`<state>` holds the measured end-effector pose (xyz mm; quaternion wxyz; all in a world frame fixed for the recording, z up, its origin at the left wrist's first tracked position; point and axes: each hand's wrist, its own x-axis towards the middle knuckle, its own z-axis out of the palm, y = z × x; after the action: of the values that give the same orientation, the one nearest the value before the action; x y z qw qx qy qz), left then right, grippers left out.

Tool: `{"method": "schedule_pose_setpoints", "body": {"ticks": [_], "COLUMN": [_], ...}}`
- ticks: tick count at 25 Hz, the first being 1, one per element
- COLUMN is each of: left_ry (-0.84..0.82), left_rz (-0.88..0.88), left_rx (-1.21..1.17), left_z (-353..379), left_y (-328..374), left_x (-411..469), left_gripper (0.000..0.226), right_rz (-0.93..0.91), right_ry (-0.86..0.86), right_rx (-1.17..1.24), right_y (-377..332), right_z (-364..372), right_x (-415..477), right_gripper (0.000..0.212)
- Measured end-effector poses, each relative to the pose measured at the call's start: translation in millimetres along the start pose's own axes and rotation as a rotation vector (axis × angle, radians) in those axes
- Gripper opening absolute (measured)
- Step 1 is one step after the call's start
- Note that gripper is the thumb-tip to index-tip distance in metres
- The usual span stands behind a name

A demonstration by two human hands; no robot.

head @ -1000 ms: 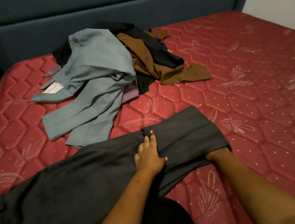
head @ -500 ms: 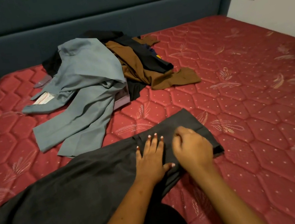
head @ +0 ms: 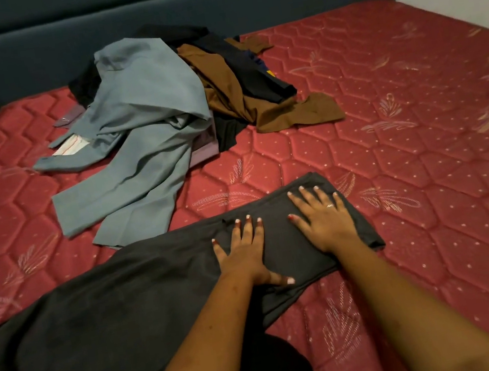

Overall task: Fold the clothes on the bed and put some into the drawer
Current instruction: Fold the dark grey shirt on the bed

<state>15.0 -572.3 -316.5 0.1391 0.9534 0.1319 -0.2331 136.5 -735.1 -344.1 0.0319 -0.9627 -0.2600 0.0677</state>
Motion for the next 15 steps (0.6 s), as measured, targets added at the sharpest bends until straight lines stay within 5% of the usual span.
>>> {"method": "schedule_pose_setpoints", "body": {"ticks": [7, 12, 15], "left_ry": [0.122, 0.282, 0.362], "left_rz": [0.025, 0.112, 0.055], "left_rx": [-0.032, -0.024, -0.256], "left_z": [11, 11, 3], "left_y": [-14, -38, -67], "left_x": [-7, -36, -69], "left_gripper": [0.135, 0.13, 0.114], "right_rz": [0.346, 0.391, 0.34], "right_ry": [-0.108, -0.12, -0.162], "right_rx": [0.073, 0.73, 0.851], "right_y": [28, 42, 21], "right_z": [-24, -59, -95], "right_x": [-3, -14, -21], "right_gripper": [0.071, 0.094, 0.073]}}
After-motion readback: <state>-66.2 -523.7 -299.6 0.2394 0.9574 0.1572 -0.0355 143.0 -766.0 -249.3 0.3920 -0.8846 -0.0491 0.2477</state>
